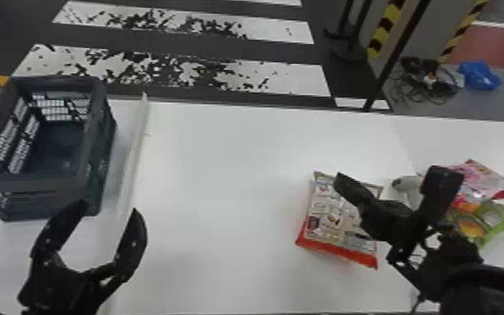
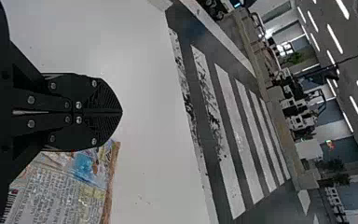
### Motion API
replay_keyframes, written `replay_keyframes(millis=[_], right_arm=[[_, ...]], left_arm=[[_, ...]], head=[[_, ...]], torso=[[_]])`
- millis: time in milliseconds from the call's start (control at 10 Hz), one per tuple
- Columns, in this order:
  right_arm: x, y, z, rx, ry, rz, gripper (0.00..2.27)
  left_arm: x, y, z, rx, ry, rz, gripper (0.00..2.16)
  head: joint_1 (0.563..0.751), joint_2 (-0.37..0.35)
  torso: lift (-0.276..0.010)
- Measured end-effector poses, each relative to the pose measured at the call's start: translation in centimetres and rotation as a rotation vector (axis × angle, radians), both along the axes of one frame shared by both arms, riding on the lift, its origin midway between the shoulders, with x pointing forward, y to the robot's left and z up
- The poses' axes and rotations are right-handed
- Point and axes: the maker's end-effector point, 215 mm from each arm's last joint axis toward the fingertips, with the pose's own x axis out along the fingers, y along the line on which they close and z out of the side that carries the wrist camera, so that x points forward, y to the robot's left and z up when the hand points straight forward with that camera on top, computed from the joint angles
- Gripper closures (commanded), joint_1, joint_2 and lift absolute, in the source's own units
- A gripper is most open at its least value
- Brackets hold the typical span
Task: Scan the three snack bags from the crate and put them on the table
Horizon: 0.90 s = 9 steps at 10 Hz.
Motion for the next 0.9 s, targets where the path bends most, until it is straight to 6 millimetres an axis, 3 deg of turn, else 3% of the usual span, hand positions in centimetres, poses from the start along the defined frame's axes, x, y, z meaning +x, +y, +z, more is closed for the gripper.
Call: replay_keyframes(millis=[200, 600, 900], right_arm=[[0.4, -0.2, -1.9, -0.077, -0.034, -0.014, 2.16], [-2.5, 0.8, -3.7, -0.154, -0.033, -0.016, 2.16], [-2.0, -0.1, -3.4, -0.231, -0.089, -0.046, 2.16]], left_arm=[[0.0, 0.4, -0.1, 0.005, 0.002, 0.008, 0.03], [0.6, 0.3, -0.1, 0.004, 0.003, 0.007, 0.03], [0.4, 0.4, -0.3, 0.005, 0.004, 0.007, 0.03]], head=[[0.695, -0.097], [0.695, -0.084], [0.695, -0.095]], torso=[[-0.094], [-0.094], [-0.094]])
